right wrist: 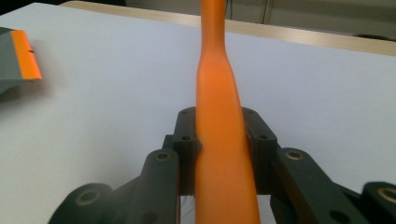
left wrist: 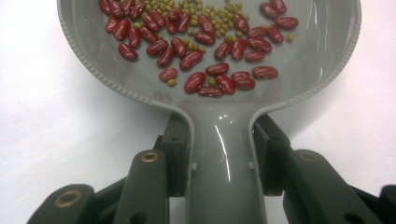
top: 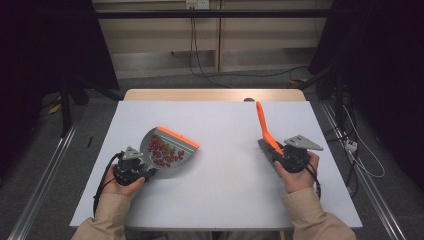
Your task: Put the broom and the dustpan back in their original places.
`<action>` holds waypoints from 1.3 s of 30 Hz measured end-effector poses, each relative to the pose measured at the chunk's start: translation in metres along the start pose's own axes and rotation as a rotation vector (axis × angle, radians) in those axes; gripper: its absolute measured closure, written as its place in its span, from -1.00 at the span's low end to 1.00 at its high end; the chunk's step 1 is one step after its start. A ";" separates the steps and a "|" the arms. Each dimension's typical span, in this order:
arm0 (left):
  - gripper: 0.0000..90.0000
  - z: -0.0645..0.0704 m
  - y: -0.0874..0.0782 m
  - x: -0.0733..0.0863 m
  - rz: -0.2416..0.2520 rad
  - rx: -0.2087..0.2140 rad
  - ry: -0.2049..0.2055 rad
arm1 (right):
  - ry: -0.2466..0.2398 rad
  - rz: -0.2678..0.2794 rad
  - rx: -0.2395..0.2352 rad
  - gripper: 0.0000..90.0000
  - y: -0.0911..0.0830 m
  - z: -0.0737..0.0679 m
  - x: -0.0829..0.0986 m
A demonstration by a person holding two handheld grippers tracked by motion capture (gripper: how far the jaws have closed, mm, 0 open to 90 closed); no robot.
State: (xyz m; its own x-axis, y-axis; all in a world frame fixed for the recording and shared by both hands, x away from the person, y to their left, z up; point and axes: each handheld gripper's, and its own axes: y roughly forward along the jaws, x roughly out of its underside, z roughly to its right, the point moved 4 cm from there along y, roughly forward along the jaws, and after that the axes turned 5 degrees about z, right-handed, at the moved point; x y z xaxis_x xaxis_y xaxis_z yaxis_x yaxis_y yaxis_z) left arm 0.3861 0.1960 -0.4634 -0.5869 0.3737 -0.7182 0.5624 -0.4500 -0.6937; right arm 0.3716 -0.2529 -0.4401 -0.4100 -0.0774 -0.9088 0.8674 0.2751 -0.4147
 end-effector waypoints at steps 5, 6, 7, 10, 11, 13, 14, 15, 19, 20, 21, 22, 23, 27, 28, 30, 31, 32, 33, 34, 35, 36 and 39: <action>0.41 -0.008 0.000 0.003 -0.010 -0.055 -0.027 | -0.002 0.001 0.049 0.58 -0.010 0.020 0.003; 0.41 -0.009 0.000 0.003 -0.014 -0.064 -0.034 | -0.004 0.001 0.060 0.58 -0.011 0.024 0.004; 0.41 -0.010 0.000 0.004 -0.010 -0.073 -0.042 | -0.004 -0.004 0.067 0.58 -0.013 0.027 0.006; 0.41 -0.013 0.002 0.004 -0.013 -0.097 -0.062 | -0.019 -0.017 0.097 0.58 -0.014 0.034 0.009; 0.41 -0.015 0.003 0.004 -0.016 -0.100 -0.069 | -0.028 -0.017 0.109 0.58 -0.014 0.036 0.010; 0.41 -0.015 0.005 0.005 -0.022 -0.107 -0.081 | -0.052 -0.024 0.139 0.58 -0.014 0.038 0.012; 0.41 -0.015 0.006 0.005 -0.024 -0.110 -0.087 | -0.060 -0.030 0.153 0.58 -0.014 0.038 0.014; 0.40 -0.014 0.006 0.005 -0.020 -0.110 -0.091 | -0.069 -0.043 0.170 0.58 -0.014 0.039 0.015; 0.40 -0.013 0.006 0.007 -0.001 -0.101 -0.111 | -0.112 -0.072 0.214 0.58 -0.012 0.039 0.022; 0.39 -0.012 0.006 0.007 0.004 -0.096 -0.115 | -0.111 -0.074 0.206 0.58 -0.011 0.038 0.021; 0.38 -0.011 0.005 0.007 0.004 -0.084 -0.112 | -0.116 -0.076 0.202 0.58 -0.010 0.036 0.022; 0.36 -0.009 0.005 0.007 0.011 -0.078 -0.119 | -0.120 -0.076 0.200 0.57 -0.010 0.034 0.022; 0.34 -0.006 0.005 0.007 0.014 -0.070 -0.117 | -0.123 -0.075 0.197 0.57 -0.009 0.031 0.022; 0.09 0.005 0.007 0.006 0.032 -0.019 -0.140 | -0.099 -0.067 0.138 0.50 -0.006 0.018 0.022; 0.00 0.007 0.007 0.005 0.034 -0.008 -0.152 | -0.106 -0.067 0.128 0.48 -0.005 0.015 0.022; -0.21 0.009 0.005 0.005 0.045 0.006 -0.167 | -0.093 -0.042 0.091 0.41 -0.004 0.008 0.022; -0.33 0.011 0.003 0.005 0.060 0.011 -0.176 | -0.062 -0.024 0.050 0.34 -0.004 0.006 0.021; -0.41 0.012 0.000 0.005 0.075 0.009 -0.176 | -0.044 -0.010 0.022 0.27 -0.005 0.004 0.020; -0.46 0.012 -0.003 0.005 0.097 0.011 -0.171 | -0.042 0.003 0.007 0.22 -0.006 0.002 0.019; -0.54 0.013 -0.005 0.005 0.117 0.017 -0.164 | -0.035 0.013 -0.011 0.16 -0.008 0.001 0.018; -0.63 0.013 -0.007 0.005 0.133 0.020 -0.159 | -0.018 0.020 -0.036 0.08 -0.010 -0.001 0.018; -0.67 0.014 -0.009 0.004 0.164 0.038 -0.136 | 0.006 0.020 -0.065 0.03 -0.011 -0.002 0.019; -0.72 0.017 -0.014 -0.002 0.256 0.059 -0.100 | 0.042 0.019 -0.093 -0.02 -0.013 -0.001 0.024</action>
State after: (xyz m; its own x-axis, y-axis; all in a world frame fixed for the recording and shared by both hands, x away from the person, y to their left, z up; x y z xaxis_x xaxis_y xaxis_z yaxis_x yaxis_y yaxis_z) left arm 0.3700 0.1879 -0.4513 -0.4862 0.1608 -0.8589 0.6667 -0.5672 -0.4835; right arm 0.3500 -0.2574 -0.4558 -0.4071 -0.0321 -0.9128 0.8457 0.3644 -0.3899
